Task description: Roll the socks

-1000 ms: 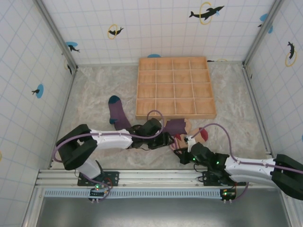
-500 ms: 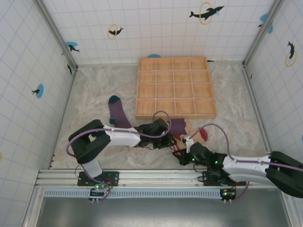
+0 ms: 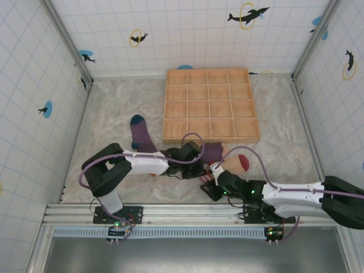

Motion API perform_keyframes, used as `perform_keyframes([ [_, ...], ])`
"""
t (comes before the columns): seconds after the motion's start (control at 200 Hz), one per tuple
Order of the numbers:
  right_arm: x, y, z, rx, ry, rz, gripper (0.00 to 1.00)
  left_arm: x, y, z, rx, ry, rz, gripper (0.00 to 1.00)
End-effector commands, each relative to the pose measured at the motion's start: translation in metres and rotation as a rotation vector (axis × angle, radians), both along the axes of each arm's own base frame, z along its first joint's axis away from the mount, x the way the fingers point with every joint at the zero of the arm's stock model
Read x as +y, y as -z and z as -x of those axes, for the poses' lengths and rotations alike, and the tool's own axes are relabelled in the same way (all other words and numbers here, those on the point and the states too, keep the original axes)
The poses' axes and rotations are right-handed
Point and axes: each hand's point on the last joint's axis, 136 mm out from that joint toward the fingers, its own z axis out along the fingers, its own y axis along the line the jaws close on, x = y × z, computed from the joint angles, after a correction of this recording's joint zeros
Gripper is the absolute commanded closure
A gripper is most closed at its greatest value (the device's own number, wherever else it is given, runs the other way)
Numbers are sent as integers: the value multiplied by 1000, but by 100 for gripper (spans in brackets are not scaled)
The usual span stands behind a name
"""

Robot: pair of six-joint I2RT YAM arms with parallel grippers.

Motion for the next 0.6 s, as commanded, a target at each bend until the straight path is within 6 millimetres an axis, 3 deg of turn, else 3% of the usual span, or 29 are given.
perform_keyframes([
  [0.0, -11, 0, -6, -118, -8, 150, 58, 22, 9, 3, 46, 0, -104, 100],
  [0.355, -5, -17, -12, -518, -56, 424, 39, 31, 2, -1, 84, 18, -122, 100],
  [0.596, 6, -19, -18, -693, -47, 536, 37, 32, 5, 2, 102, 29, -126, 100],
])
